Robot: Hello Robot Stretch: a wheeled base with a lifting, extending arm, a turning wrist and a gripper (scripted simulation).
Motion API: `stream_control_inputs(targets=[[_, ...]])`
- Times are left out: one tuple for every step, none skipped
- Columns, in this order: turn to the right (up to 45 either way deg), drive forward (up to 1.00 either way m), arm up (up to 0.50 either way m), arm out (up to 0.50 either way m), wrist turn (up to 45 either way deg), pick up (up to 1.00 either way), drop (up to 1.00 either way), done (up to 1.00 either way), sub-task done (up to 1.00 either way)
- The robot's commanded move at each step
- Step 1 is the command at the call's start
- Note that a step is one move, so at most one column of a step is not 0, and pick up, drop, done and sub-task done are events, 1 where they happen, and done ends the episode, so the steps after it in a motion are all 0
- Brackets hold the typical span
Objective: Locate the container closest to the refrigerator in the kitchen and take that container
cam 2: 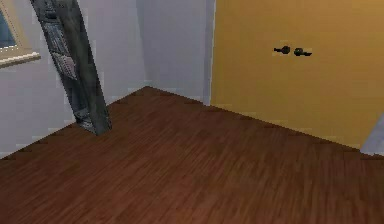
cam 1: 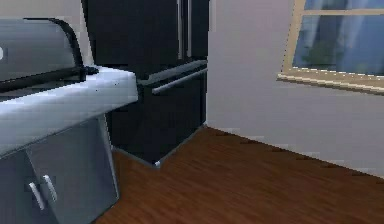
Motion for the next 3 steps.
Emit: stream_control_inputs(targets=[[-3.0,0.0,0.0,0.0,0.0,0.0,0.0,0.0,0.0],[0.0,0.8,0.0,0.0,0.0,0.0,0.0,0.0,0.0],[-45.0,0.0,0.0,0.0,0.0,0.0,0.0,0.0,0.0]])
